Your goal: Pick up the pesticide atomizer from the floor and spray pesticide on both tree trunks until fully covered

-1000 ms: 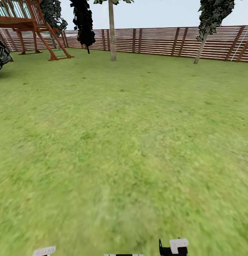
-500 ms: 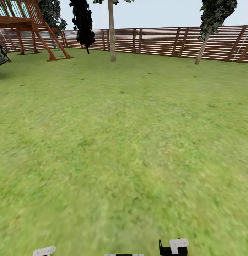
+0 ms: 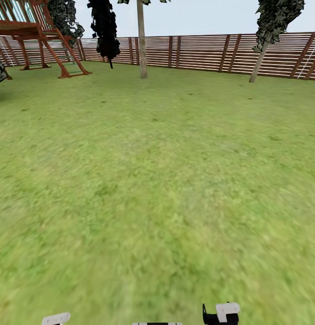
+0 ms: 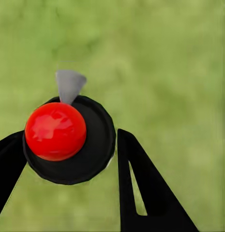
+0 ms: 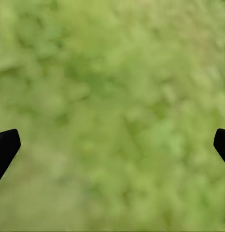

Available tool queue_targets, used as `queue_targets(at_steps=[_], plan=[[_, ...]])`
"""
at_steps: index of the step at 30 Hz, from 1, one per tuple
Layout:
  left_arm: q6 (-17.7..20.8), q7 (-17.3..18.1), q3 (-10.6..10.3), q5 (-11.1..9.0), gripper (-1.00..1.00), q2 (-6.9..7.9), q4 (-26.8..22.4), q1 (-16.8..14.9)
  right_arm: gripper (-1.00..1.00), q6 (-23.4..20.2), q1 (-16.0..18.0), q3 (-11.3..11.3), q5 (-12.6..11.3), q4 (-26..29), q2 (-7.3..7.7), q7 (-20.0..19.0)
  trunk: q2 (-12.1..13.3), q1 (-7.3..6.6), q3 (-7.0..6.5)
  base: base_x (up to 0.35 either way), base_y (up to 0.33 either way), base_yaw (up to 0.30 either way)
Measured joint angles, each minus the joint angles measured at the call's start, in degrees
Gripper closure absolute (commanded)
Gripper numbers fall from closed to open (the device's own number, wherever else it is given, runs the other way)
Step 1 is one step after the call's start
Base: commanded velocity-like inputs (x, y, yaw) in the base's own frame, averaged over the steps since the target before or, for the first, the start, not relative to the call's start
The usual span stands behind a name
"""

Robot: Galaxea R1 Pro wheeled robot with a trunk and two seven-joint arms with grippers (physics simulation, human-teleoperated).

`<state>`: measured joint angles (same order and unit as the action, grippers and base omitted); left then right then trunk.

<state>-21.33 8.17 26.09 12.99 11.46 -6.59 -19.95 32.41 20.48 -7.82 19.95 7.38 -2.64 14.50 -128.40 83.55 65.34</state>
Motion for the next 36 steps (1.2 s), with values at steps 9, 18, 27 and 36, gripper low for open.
queue_targets(at_steps=[9,18,27,36], plan=[[0.0,0.0,0.0,-0.1,1.00,0.12,0.0,0.0,-1.00,0.0,0.0,0.0,0.0,0.0,0.00,0.0,0.0,0.00,0.00,0.341,0.000,0.000],[0.0,0.1,-0.1,-0.1,1.00,-0.11,-0.1,0.0,-1.00,0.0,0.0,0.0,0.0,-0.1,0.17,0.0,0.0,0.00,0.00,0.341,0.000,0.000],[-0.1,0.1,-0.1,0.0,1.00,-1.42,-1.9,-0.1,-1.00,-0.1,0.0,0.1,1.7,0.9,0.15,-0.2,0.0,0.00,0.00,0.341,0.000,0.000],[0.0,0.1,-0.2,0.1,1.00,-1.30,-1.4,0.0,-1.00,-0.2,0.0,0.2,1.9,0.8,0.53,0.0,0.0,0.00,0.05,0.340,0.000,0.072]])
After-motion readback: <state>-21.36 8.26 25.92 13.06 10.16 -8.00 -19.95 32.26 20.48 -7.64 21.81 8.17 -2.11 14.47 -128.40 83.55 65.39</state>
